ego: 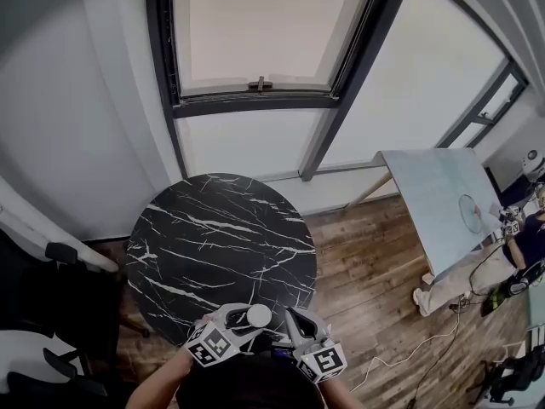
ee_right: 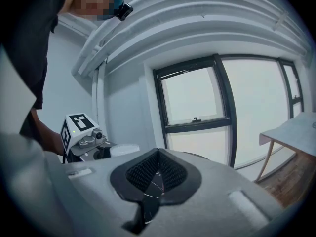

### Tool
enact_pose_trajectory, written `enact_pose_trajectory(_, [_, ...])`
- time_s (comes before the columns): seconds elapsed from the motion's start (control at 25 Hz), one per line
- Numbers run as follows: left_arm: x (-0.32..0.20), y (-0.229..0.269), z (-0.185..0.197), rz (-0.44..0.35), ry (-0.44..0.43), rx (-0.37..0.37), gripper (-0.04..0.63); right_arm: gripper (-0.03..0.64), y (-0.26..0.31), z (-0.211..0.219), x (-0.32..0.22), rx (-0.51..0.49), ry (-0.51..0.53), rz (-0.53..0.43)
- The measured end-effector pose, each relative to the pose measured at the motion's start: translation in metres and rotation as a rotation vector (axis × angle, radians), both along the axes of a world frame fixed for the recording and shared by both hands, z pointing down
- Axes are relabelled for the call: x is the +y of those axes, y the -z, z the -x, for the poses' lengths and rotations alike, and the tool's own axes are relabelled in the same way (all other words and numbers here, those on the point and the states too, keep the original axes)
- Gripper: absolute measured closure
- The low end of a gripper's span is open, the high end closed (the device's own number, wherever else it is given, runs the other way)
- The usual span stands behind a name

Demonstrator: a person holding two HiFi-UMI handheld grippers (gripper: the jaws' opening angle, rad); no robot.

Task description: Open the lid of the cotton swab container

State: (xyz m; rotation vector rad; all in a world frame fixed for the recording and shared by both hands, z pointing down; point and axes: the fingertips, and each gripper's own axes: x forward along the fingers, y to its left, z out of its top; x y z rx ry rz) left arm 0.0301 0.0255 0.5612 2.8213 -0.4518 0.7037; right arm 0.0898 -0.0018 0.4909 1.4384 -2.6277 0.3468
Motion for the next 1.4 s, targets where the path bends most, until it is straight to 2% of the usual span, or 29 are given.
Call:
enact_pose_trajectory(0.12, [0.002,0.002,0.0,0.001,-0.011,0.003,0.354,0.607,0.006,0.007,0.006,-0.052,0.057,0.017])
enact_pose_trajectory(0.36, [0.011,0.002,-0.004,-0.011,-0.073,-0.015,0.354,0.479,0.018,0.023,0.023,-0.07,0.234,0.035])
enact_pose_trajectory(0.56, [0.02,0.005,-0.008,-0.028,-0.123,-0.025,0.354,0.369,0.027,0.031,0.036,-0.02,0.373,0.018])
enact_pose_trajectory(0.68, [0.024,0.009,-0.009,-0.039,-0.15,-0.028,0.354,0.324,0.034,0.039,0.044,0.015,0.449,-0.029])
enact_pose_trajectory(0.76, [0.028,0.012,-0.009,-0.042,-0.172,-0.028,0.354,0.319,0.038,0.043,0.046,0.018,0.474,-0.048])
enact_pose_trajectory(0.88, [0.035,0.015,-0.009,-0.045,-0.199,-0.025,0.354,0.319,0.036,0.048,0.052,0.033,0.501,0.012])
enact_pose_trajectory(1.08, [0.044,0.015,-0.013,-0.06,-0.22,-0.019,0.356,0.319,0.03,0.059,0.065,0.058,0.564,0.029])
enact_pose_trajectory(1.4, [0.054,0.016,-0.016,-0.057,-0.259,-0.003,0.356,0.319,0.024,0.067,0.072,0.084,0.562,0.016])
